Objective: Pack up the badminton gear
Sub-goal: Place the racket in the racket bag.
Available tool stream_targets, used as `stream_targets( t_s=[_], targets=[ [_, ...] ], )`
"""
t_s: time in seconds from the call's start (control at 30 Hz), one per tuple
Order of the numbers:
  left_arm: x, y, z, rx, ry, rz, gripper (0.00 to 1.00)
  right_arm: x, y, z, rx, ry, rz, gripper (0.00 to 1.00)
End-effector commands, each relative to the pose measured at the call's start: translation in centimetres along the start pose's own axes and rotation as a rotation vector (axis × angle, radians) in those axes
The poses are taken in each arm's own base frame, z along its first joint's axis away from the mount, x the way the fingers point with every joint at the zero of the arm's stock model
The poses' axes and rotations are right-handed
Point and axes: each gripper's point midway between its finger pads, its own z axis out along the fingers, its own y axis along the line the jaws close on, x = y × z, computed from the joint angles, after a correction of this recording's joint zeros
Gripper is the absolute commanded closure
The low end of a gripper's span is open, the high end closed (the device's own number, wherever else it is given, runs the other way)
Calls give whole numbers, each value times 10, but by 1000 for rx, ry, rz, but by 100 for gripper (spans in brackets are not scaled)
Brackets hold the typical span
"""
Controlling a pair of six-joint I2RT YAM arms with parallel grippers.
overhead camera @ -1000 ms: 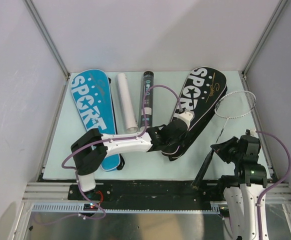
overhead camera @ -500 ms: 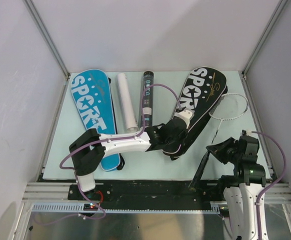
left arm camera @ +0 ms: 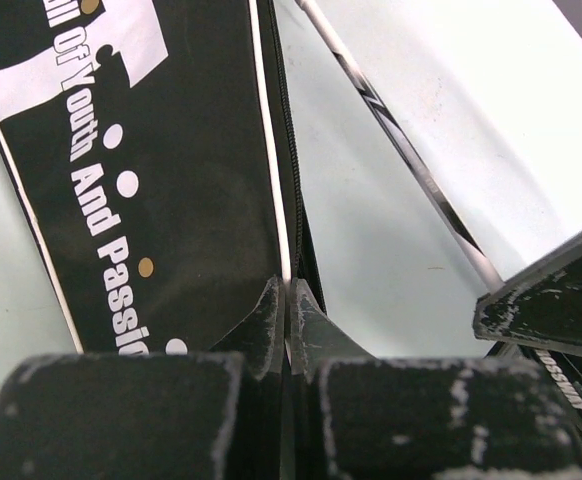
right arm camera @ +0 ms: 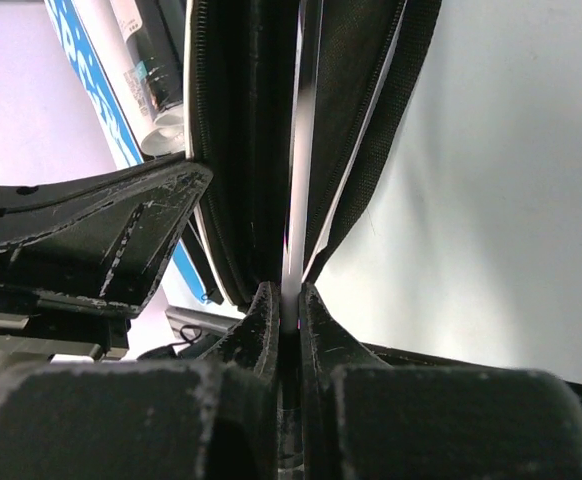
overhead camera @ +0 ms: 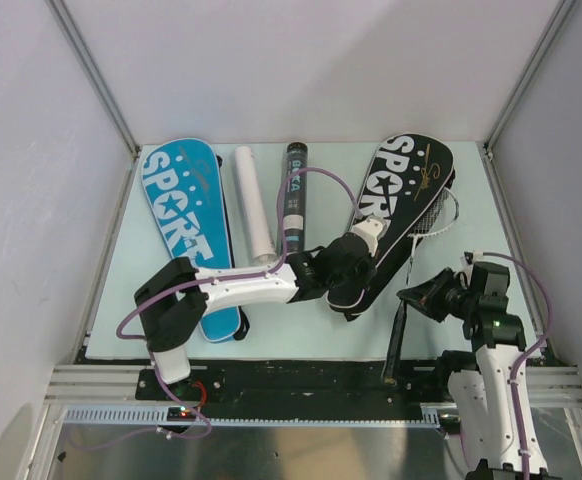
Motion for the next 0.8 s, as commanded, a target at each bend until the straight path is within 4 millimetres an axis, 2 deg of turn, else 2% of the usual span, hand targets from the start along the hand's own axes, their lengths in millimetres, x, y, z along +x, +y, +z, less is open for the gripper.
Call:
stream_targets(
  t_s=[0.0,0.47,0.77],
  targets=[
    [-43,-21,-23,102,-125,-15,100,-9,18,9,-116,6,-96,100],
    [-27,-36,-35,213,-90,-108,100,-62,23,65,-173,-125,-162,100],
    [-18,-37,-37,244,-87,-98,100,-88,21,92,-176,-171,-95,100]
  ],
)
